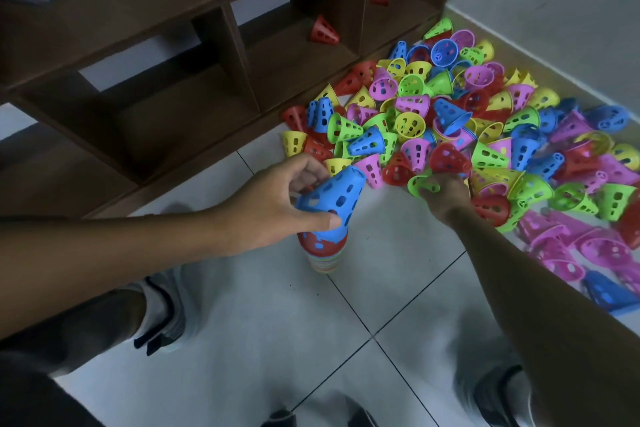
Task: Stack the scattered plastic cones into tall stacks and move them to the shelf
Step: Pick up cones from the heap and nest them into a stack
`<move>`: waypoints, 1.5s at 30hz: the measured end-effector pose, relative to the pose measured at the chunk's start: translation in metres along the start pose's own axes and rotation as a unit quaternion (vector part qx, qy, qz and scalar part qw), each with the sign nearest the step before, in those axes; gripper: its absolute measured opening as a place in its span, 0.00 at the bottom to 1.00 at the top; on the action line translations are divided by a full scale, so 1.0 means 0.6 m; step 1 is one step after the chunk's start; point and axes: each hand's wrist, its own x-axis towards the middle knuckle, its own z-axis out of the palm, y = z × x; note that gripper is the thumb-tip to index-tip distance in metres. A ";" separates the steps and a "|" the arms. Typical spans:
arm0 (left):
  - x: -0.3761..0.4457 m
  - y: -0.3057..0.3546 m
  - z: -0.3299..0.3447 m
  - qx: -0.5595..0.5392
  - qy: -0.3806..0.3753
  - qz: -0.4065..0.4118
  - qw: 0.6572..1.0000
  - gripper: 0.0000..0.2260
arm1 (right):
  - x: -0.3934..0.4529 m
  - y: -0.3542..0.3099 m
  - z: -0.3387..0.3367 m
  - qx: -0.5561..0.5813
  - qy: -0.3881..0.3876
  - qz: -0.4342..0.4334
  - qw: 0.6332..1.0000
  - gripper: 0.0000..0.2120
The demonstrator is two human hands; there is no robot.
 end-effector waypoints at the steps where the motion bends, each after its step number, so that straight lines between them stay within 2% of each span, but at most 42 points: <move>1: -0.001 -0.004 0.001 0.009 -0.005 0.002 1.000 0.21 | -0.001 0.004 0.002 -0.016 -0.010 0.005 1.000 0.17; 4: 0.000 -0.016 0.001 0.050 -0.014 0.002 0.999 0.23 | -0.003 0.008 0.011 -0.031 -0.029 0.007 0.999 0.21; 7: -0.002 -0.024 0.005 0.067 -0.028 0.002 0.997 0.20 | -0.004 0.014 0.018 -0.069 -0.043 -0.027 0.996 0.26; 9: -0.003 -0.029 0.010 0.072 -0.027 0.008 0.997 0.19 | -0.001 0.019 0.021 -0.095 -0.061 -0.019 0.993 0.28; 12: -0.004 -0.046 0.022 0.109 -0.014 0.021 0.994 0.21 | 0.001 0.020 0.020 -0.126 -0.083 -0.021 0.988 0.29; 16: -0.004 -0.064 0.030 0.138 -0.007 0.026 0.990 0.24 | 0.003 0.011 0.011 -0.118 -0.075 -0.028 0.990 0.26; 21: 0.000 -0.047 0.016 0.107 -0.031 0.012 0.994 0.26 | -0.005 0.000 0.007 -0.060 -0.054 -0.036 0.996 0.24; 24: 0.004 -0.031 0.007 0.061 -0.043 -0.006 0.997 0.19 | -0.007 -0.025 0.001 -0.026 -0.043 -0.039 0.998 0.23; 30: 0.023 -0.006 -0.005 0.018 -0.004 -0.011 1.000 0.09 | -0.017 -0.087 -0.028 0.101 -0.032 -0.047 0.993 0.28; 33: 0.032 -0.003 -0.009 -0.001 0.022 -0.020 1.000 0.07 | -0.039 -0.130 -0.055 0.200 -0.060 -0.042 0.977 0.30; 37: 0.044 0.010 -0.014 -0.055 0.047 -0.057 0.996 0.06 | -0.066 -0.193 -0.095 0.273 -0.110 -0.080 0.952 0.28; 39: 0.048 0.015 -0.014 -0.085 0.061 -0.087 0.991 0.08 | -0.082 -0.226 -0.111 0.291 -0.134 -0.112 0.941 0.27; 45: 0.057 0.036 -0.021 -0.166 0.061 -0.181 0.967 0.26 | -0.123 -0.303 -0.144 0.334 -0.218 -0.185 0.898 0.26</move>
